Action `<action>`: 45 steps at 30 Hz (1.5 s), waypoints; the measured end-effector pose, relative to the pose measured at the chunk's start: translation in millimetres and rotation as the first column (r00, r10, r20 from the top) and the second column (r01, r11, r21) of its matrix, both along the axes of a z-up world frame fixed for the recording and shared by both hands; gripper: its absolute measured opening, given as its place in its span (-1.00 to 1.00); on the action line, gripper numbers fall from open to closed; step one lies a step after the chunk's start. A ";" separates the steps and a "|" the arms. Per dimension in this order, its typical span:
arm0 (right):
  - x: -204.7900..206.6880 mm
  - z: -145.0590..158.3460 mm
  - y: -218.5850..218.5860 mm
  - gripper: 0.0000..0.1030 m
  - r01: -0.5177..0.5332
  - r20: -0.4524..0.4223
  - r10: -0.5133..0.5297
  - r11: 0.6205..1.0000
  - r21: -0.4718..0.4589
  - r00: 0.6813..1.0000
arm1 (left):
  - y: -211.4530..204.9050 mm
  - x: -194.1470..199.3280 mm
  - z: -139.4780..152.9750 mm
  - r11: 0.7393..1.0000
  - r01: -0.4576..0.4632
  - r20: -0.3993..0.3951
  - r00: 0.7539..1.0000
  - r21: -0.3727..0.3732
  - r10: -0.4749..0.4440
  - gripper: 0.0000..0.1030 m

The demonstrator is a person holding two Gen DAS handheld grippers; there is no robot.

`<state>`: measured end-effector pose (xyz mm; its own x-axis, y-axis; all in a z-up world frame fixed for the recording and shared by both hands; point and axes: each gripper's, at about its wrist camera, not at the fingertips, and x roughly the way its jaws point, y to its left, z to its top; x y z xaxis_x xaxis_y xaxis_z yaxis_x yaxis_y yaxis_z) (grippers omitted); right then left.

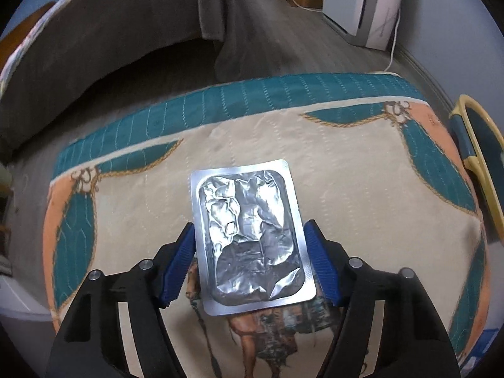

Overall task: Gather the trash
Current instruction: 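Grasp the silver foil pack with the left tool while the right tool grasps the small white sachet, then carry the foil pack and sachet over the bin with both tools, then open both tools above the bin to drop foil pack and sachet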

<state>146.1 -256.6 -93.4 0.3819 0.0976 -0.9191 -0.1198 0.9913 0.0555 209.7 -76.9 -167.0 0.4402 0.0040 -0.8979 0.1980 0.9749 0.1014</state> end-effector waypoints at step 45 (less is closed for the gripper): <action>-76.9 68.1 -210.8 0.88 0.438 0.113 -0.459 0.883 0.170 0.881 | -196.8 -106.0 143.6 0.888 0.448 0.209 0.883 -0.108 -0.420 0.89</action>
<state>69.3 -467.4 -25.3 0.5429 0.0035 -0.8398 0.3183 0.9245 0.2096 103.7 -273.7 -23.4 0.5160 -0.3509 -0.7814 0.5972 0.8013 0.0345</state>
